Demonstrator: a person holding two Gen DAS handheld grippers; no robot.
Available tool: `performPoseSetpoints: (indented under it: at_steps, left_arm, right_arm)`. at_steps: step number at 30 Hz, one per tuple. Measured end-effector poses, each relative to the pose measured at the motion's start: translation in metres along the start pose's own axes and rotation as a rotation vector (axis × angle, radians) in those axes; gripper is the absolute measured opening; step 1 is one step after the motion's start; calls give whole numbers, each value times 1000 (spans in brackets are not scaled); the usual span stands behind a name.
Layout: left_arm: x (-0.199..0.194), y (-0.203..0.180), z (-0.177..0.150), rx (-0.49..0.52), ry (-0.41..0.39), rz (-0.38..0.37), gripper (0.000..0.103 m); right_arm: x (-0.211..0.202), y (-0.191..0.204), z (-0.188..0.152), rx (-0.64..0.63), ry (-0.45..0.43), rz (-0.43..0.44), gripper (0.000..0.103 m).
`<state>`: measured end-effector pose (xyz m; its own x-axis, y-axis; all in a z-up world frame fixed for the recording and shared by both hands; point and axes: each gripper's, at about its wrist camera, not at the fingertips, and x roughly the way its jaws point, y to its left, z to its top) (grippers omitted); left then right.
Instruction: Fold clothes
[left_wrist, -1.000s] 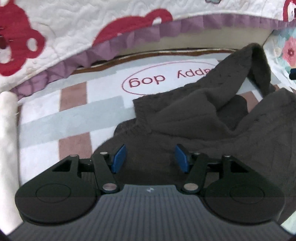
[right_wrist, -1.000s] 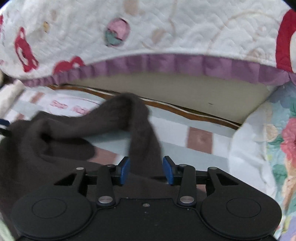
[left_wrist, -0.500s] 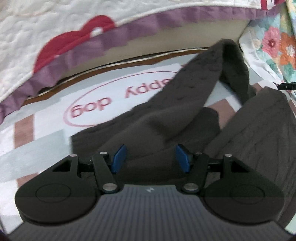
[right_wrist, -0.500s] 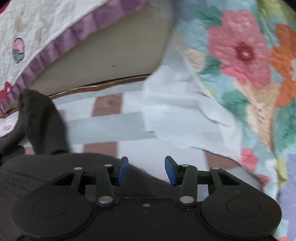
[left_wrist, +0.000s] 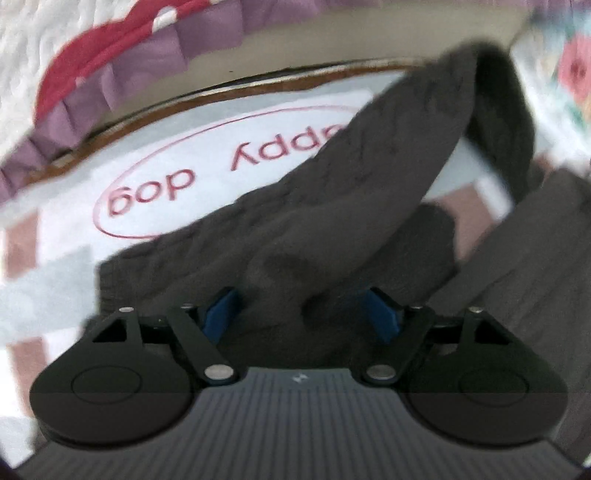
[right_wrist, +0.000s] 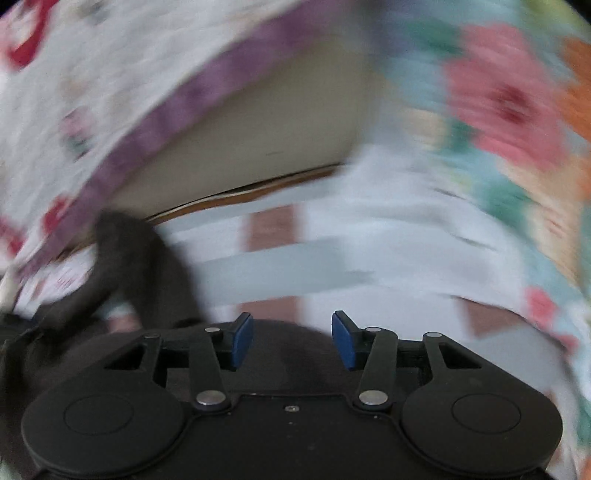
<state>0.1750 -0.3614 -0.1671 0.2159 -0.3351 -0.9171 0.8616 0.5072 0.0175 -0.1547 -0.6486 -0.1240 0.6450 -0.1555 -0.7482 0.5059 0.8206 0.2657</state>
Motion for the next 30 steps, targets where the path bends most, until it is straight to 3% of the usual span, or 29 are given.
performPoseSetpoints:
  at_steps: [2, 4, 6, 9, 10, 12, 14, 15, 16, 17, 23, 28, 29, 30]
  left_arm:
    - [1, -4, -4, 21, -12, 76, 77]
    - [0, 0, -6, -10, -49, 103, 77]
    - [-3, 7, -8, -56, -88, 96, 79]
    - [5, 17, -7, -121, -55, 70, 84]
    - [9, 19, -8, -132, -37, 60, 90]
    - [10, 16, -8, -122, -34, 71, 90]
    - [7, 13, -6, -119, -33, 84, 81]
    - [4, 12, -6, -113, -49, 94, 58]
    - [0, 11, -5, -93, -71, 112, 26]
    - [-3, 10, -4, -70, -91, 129, 18]
    - [-50, 42, 26, -124, -283, 168, 12]
    - [-94, 47, 52, -150, -529, 229, 9]
    - [-97, 44, 57, -152, -573, 250, 10]
    - [-93, 40, 62, -147, -594, 277, 20]
  right_arm:
    - [8, 30, 8, -79, 10, 40, 53]
    - [22, 59, 15, -118, 22, 75, 56]
    - [44, 77, 18, -61, 52, 47, 66]
    - [76, 88, 15, 63, 72, 53, 66]
    - [83, 91, 14, 37, 71, 63, 67]
    - [96, 95, 11, -37, 66, 76, 67]
    - [96, 103, 7, -167, 38, 65, 60]
    - [94, 105, 8, -226, 37, 41, 13]
    - [92, 107, 9, -281, 40, 12, 8]
    - [90, 109, 10, -337, 43, -16, 8]
    - [20, 85, 55, -255, -90, -47, 7]
    - [-51, 72, 108, -259, -186, -61, 7]
    - [-53, 71, 116, -271, -199, -84, 7]
    - [-54, 70, 124, -282, -212, -107, 7]
